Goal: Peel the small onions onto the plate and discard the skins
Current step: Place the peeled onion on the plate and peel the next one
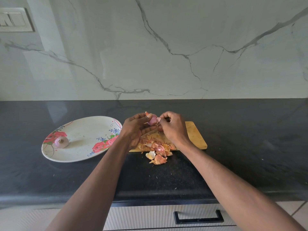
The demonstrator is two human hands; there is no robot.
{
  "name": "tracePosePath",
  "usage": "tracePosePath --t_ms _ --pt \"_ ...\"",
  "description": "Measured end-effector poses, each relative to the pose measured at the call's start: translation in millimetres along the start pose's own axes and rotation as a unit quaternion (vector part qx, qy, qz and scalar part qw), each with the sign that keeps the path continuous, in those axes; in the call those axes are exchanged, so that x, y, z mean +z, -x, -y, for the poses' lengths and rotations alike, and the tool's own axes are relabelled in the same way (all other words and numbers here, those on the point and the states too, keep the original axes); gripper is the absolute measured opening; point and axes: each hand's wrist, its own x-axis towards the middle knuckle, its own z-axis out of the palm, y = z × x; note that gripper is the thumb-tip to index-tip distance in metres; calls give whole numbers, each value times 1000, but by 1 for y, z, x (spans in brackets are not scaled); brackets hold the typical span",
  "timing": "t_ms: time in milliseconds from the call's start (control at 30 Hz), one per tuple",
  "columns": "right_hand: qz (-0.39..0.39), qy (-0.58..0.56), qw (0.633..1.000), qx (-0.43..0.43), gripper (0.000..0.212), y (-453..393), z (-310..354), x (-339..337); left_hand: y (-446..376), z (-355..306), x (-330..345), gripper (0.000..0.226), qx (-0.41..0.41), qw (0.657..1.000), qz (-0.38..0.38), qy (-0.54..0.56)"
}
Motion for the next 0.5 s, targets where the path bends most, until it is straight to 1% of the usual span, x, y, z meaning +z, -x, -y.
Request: tracePosePath --t_ms 133,233,300,400,500 --pt "0 -9 1000 3 6 -1 0 -1 0 0 -1 14 3 1000 3 10" --pt "2 -27 1000 10 14 -1 1 -2 0 -1 -1 11 7 1000 8 11" --pt "-1 -30 999 17 18 0 2 -3 1 -2 -1 11 3 1000 7 16" --pt "-6 -37 999 24 13 1 3 -5 0 -2 -2 12 2 1000 -2 20" --pt "-12 -9 1000 3 16 3 3 -7 -2 -2 -3 17 8 1000 -12 20"
